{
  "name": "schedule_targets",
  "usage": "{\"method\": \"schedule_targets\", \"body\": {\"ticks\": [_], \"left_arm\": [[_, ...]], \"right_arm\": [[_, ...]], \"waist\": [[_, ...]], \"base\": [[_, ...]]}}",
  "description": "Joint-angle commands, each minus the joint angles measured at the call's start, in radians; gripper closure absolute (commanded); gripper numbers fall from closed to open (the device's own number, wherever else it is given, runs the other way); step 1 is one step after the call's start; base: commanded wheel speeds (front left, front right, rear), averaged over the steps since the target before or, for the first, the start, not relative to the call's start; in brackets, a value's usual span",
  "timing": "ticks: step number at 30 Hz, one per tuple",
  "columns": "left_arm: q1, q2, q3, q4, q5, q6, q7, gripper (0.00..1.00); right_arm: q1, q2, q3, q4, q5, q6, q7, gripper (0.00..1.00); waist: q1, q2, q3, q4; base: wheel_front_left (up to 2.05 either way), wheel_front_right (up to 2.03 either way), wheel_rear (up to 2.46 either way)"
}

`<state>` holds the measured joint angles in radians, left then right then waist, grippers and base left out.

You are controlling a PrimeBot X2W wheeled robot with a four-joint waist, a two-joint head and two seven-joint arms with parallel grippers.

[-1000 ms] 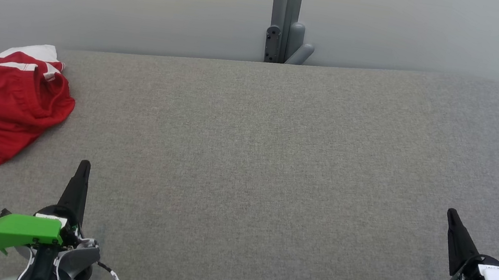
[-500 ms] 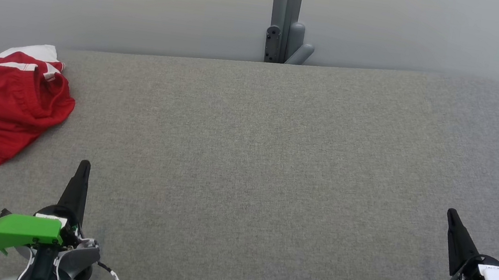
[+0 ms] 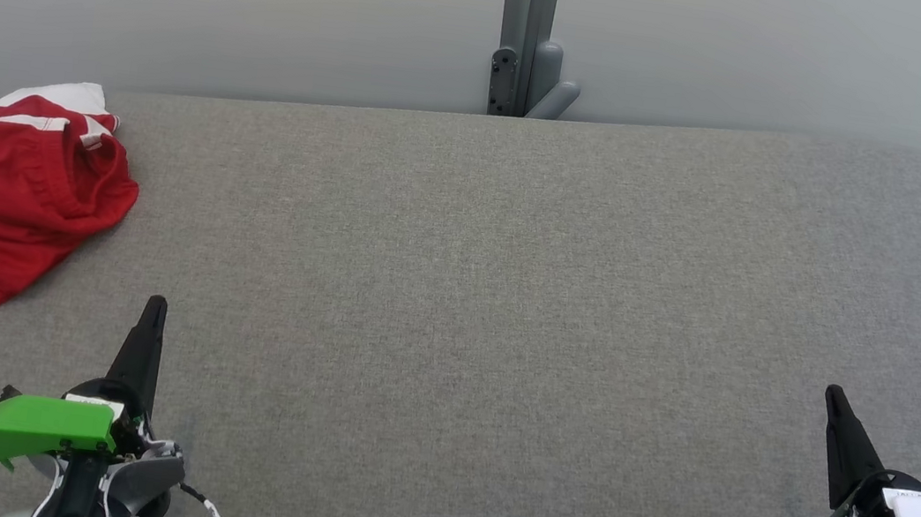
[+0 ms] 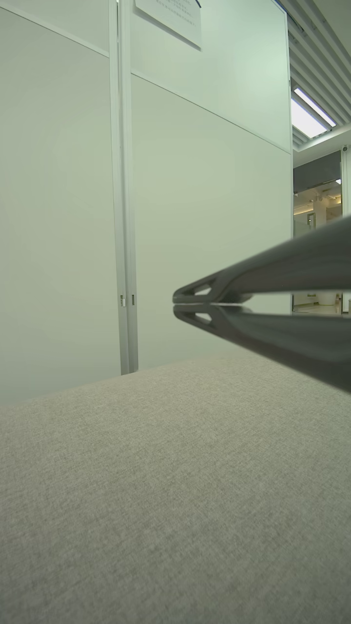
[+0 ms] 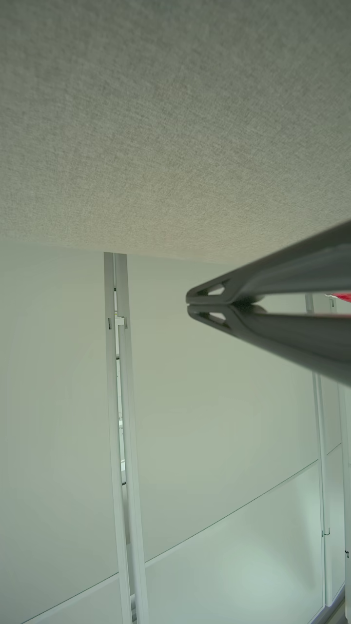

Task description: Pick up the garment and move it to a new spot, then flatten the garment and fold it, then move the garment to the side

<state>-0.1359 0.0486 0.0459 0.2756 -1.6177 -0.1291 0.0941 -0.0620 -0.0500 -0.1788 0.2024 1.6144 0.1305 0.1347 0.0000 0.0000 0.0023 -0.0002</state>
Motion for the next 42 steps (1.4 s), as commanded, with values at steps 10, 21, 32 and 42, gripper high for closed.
{"method": "schedule_targets", "body": {"ticks": [10, 21, 32, 42], "left_arm": [[-0.015, 0.004, 0.001, -0.002, -0.002, -0.007, -0.002, 1.00], [-0.015, 0.004, 0.001, -0.002, -0.002, -0.007, -0.002, 1.00], [-0.015, 0.004, 0.001, -0.002, -0.002, -0.007, -0.002, 1.00], [0.038, -0.005, -0.028, 0.019, 0.014, 0.002, -0.027, 0.00]], "right_arm": [[-0.007, -0.001, -0.001, 0.001, -0.005, 0.001, 0.000, 1.00], [-0.007, -0.001, -0.001, 0.001, -0.005, 0.001, 0.000, 1.00], [-0.007, -0.001, -0.001, 0.001, -0.005, 0.001, 0.000, 1.00], [0.027, 0.009, 0.025, 0.025, -0.019, 0.000, -0.030, 0.00]], "waist": [[0.0000, 0.0000, 0.000, 0.000], [0.0000, 0.0000, 0.000, 0.000], [0.0000, 0.0000, 0.000, 0.000], [0.0000, 0.0000, -0.002, 0.000]], "base": [[0.00, 0.00, 0.00], [0.00, 0.00, 0.00], [0.00, 0.00, 0.00], [0.00, 0.00, 0.00]]}}
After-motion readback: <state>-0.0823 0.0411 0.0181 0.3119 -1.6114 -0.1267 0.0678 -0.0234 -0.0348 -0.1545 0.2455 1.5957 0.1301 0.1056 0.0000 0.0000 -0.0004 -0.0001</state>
